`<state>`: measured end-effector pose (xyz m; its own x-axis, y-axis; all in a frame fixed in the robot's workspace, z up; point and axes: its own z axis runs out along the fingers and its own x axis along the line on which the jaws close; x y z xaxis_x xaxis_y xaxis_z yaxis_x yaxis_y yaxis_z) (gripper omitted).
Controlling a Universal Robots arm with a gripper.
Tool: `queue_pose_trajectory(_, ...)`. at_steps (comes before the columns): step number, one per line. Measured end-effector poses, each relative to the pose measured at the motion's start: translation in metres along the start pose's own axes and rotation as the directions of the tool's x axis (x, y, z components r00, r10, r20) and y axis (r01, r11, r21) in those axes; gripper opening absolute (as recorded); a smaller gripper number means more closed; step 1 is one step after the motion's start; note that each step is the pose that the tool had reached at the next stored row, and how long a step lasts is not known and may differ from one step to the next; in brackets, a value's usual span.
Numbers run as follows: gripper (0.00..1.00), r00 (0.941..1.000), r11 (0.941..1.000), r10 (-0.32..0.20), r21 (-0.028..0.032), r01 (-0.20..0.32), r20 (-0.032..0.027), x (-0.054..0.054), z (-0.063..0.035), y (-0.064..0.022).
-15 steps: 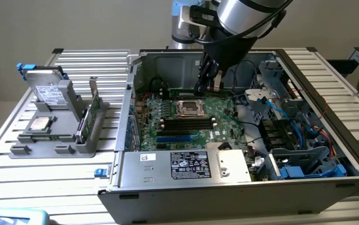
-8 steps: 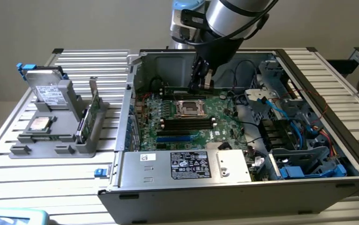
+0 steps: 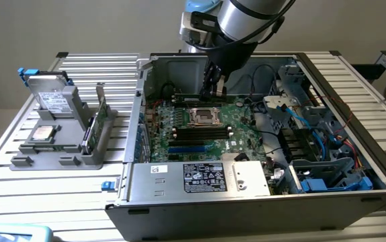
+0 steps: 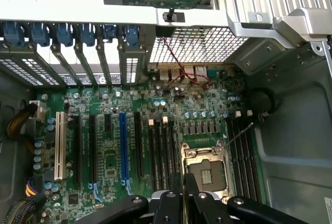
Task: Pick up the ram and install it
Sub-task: 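Pick up the ram and move it above insertion slot, then insert the ram into the slot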
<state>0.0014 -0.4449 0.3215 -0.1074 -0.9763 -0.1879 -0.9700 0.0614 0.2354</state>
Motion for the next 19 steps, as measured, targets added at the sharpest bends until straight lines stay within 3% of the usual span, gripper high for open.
queue_pose_trajectory(12,0.15,1.0,1.0,0.0,0.0,0.0,-0.0001,0.0,0.0001,0.0)
queue_pose_trajectory(19,0.15,1.0,1.0,0.0,0.0,0.0,0.0,0.002,0.0112,-0.0029)
